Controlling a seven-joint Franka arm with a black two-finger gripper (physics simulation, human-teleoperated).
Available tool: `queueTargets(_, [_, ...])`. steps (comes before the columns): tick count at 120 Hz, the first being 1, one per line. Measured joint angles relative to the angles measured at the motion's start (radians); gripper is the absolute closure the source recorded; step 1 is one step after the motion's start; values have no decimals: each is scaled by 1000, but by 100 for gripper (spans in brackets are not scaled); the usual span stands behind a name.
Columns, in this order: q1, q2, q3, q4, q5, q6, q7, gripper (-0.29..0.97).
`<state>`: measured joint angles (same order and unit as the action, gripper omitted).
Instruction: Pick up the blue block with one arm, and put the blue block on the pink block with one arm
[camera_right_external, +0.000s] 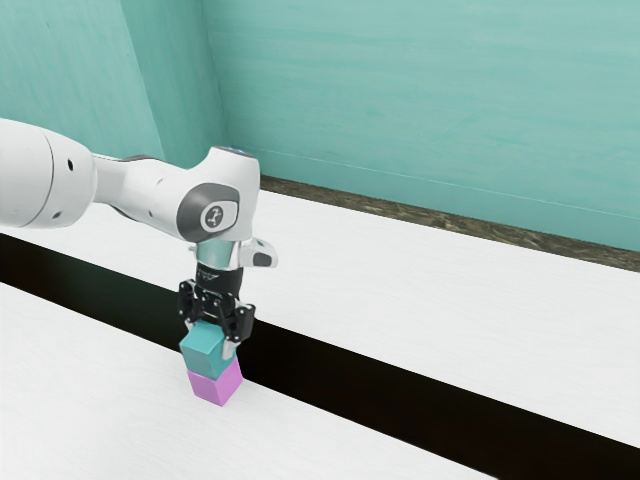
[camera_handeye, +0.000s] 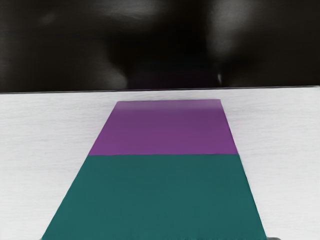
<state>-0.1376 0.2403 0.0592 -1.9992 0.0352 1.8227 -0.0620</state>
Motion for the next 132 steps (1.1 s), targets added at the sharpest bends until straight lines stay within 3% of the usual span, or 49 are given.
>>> queueTargets(26, [0,-1,-1,0,-1,-2,-1,7])
queueTargets(63, [0,-8,-2,1,0,-14,-7,2])
queueTargets(101, [0,-197,-30,-5,36,-63,-29,0])
queueTargets(132, [-7,-213,-57,-14,62,-39,-51,0])
